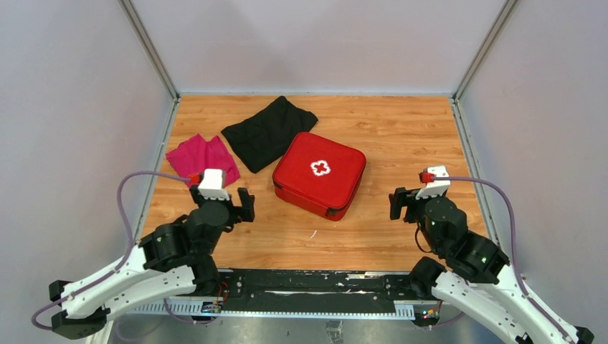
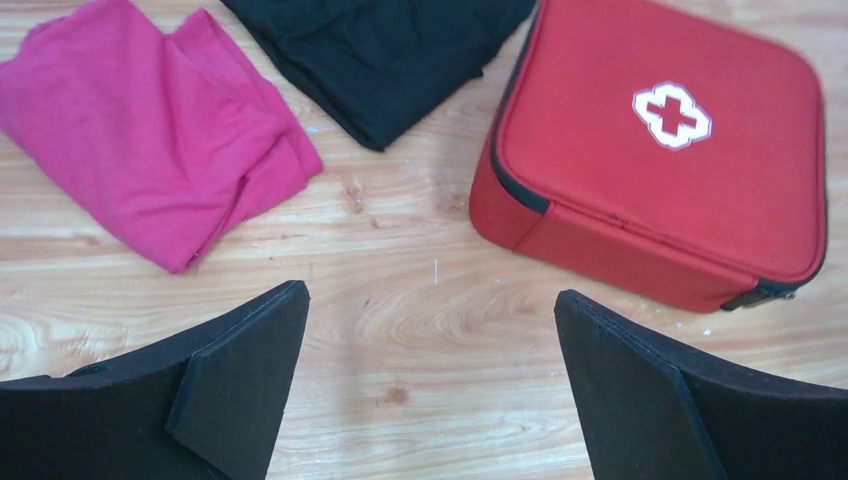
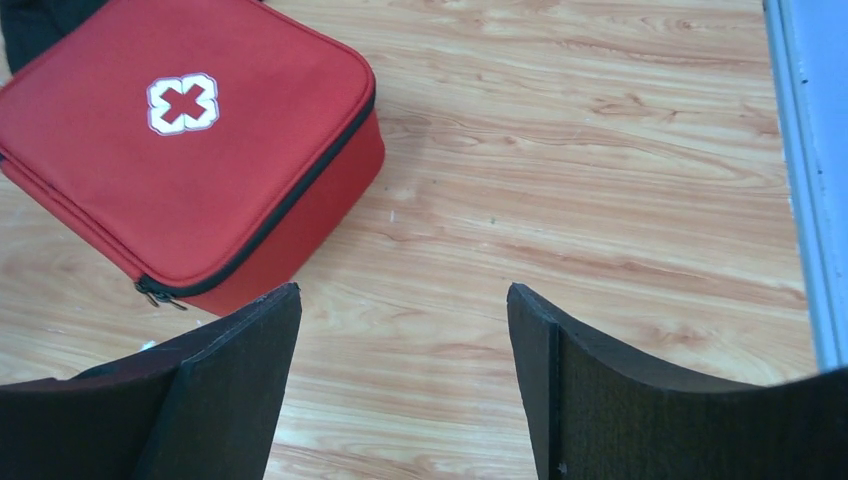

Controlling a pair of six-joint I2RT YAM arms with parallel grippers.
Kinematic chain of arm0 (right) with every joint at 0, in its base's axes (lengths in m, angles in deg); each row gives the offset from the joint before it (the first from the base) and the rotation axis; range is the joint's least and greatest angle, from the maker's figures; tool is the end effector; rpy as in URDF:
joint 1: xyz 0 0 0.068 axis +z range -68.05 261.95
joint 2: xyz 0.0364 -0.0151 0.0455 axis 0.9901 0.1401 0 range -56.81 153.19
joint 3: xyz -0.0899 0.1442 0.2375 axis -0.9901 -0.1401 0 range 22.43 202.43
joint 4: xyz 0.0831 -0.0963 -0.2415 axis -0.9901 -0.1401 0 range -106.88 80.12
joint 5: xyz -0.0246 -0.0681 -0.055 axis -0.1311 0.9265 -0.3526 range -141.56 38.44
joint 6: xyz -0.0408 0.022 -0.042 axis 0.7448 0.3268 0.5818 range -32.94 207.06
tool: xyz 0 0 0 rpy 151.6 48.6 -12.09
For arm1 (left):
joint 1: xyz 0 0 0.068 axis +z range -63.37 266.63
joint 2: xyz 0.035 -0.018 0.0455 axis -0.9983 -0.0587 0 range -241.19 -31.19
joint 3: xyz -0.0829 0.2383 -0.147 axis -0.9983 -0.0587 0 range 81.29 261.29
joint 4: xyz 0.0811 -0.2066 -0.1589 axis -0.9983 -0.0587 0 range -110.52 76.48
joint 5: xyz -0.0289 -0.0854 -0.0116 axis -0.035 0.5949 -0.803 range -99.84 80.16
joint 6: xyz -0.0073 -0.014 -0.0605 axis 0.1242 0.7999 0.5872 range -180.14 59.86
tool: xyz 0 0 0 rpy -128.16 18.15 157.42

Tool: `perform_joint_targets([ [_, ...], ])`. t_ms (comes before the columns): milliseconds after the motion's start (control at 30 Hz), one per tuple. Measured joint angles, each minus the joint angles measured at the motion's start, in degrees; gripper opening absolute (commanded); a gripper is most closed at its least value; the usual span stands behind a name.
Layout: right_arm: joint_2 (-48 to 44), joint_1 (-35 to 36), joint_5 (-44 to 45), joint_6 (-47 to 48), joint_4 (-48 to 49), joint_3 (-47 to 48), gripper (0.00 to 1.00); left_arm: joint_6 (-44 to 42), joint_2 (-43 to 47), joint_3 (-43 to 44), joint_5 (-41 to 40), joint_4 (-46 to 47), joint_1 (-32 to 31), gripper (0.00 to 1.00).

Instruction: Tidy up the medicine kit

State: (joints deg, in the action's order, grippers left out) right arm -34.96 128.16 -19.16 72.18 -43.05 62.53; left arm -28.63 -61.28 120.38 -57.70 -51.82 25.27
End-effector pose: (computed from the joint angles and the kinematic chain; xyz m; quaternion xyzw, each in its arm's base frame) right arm 0.0824 0.0491 0.3272 -0.0420 0.7790 0.1069 0.6164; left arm 0.0845 -0.0809 0.3033 0.0052 0.8150 -0.0935 0.5719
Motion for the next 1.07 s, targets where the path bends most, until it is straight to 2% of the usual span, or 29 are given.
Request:
perform_joint_targets([
  [167, -1.2, 0.0, 0.7, 2.4, -1.7, -0.1, 0.81, 1.2, 8.9, -0.1, -4.4, -3.4, 0.0, 1.0],
  [300, -1.9, 0.0, 1.1, 2.7, -2.0, -0.2, 0.81, 1.9, 11.8, -0.5, -6.3, -5.4, 0.0, 1.0],
  [1067, -4.6, 0.0, 0.3, 3.0, -2.4, -2.2, 0.83, 4.7, 12.2, -2.4, -8.1, -8.6, 0.0, 1.0],
])
